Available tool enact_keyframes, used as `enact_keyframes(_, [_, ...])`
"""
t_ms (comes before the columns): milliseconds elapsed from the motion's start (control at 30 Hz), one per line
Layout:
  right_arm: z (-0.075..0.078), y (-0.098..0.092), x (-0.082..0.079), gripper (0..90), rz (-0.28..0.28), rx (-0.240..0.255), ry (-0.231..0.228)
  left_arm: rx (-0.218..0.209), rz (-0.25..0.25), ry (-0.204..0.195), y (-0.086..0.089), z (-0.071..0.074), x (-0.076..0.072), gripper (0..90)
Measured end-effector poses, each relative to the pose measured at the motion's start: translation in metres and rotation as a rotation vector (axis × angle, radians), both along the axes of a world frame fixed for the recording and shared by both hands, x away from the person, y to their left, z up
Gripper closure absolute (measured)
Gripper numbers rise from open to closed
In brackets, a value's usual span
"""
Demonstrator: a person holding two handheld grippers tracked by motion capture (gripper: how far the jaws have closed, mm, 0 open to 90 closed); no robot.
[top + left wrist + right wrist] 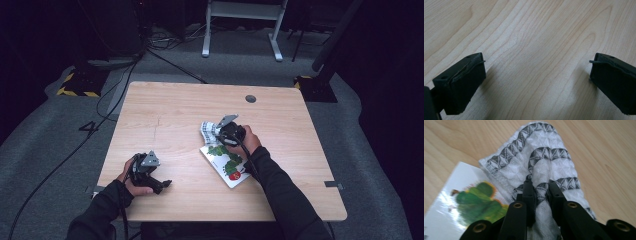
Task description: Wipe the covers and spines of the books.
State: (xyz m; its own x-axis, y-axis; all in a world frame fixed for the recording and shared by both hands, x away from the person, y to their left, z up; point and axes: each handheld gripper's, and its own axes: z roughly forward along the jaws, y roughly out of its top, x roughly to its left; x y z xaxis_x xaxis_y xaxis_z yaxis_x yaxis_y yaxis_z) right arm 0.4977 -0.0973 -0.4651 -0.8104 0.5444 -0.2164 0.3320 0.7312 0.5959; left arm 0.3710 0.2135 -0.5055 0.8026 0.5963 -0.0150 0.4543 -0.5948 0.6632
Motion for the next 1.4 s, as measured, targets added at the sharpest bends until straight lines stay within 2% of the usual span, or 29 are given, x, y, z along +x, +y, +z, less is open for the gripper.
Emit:
enact_keyframes(167, [-0.001,0.015,-0.023,80.1,0.099,0.030,0.021,0.000,0.001,-0.001,0.000,0.000,0.000,0.5])
enact_keyframes(200, [-0.001,0.015,-0.023,80.1,0.099,0.030,0.021,-0.001,0.001,0.001,0.000,0.000,0.000,0.5])
enact_keyframes(333, [-0.004,0.012,-0.049,80.0,0.154,0.064,0.030,0.000,0.003,0.001,0.000,0.000,0.000,0.5])
enact_keyframes(533, [-0.010,-0.015,-0.081,79.9,0.167,0.150,0.070,0.002,0.001,-0.002,0.000,0.000,0.000,0.6])
enact_keyframes(667, [-0.014,-0.039,-0.098,79.9,0.147,0.216,0.110,0.001,0.002,-0.002,0.000,0.000,0.000,0.5])
enact_keyframes(700, [-0.014,-0.045,-0.101,79.9,0.144,0.217,0.119,0.001,0.003,0.000,0.000,0.000,0.000,0.5])
enact_keyframes(800, [-0.013,-0.057,-0.113,79.8,0.151,0.183,0.106,0.000,0.008,-0.001,0.000,0.000,-0.001,0.6])
enact_keyframes(867, [-0.013,-0.066,-0.118,79.8,0.146,0.183,0.111,-0.001,0.008,-0.001,0.000,0.000,-0.001,0.6])
enact_keyframes(967, [-0.012,-0.084,-0.121,79.7,0.125,0.180,0.113,0.000,0.008,-0.001,0.000,0.000,-0.001,0.6])
enact_keyframes(1100, [-0.012,-0.103,-0.116,79.7,0.078,0.175,0.105,0.000,0.008,-0.001,0.000,0.000,-0.001,0.6])
enact_keyframes(1167, [-0.011,-0.113,-0.109,79.5,0.037,0.167,0.090,0.000,0.007,-0.001,0.000,0.000,-0.001,0.5])
enact_keyframes(1233, [-0.011,-0.119,-0.101,79.5,0.005,0.176,0.092,0.002,0.005,0.001,0.000,0.000,-0.001,0.5])
enact_keyframes(1333, [-0.012,-0.122,-0.086,79.6,-0.034,0.181,0.085,0.000,0.006,0.002,0.000,0.000,-0.001,0.5])
enact_keyframes(1400, [-0.012,-0.122,-0.081,79.5,-0.040,0.186,0.084,0.000,0.006,0.001,0.000,0.000,-0.001,0.4])
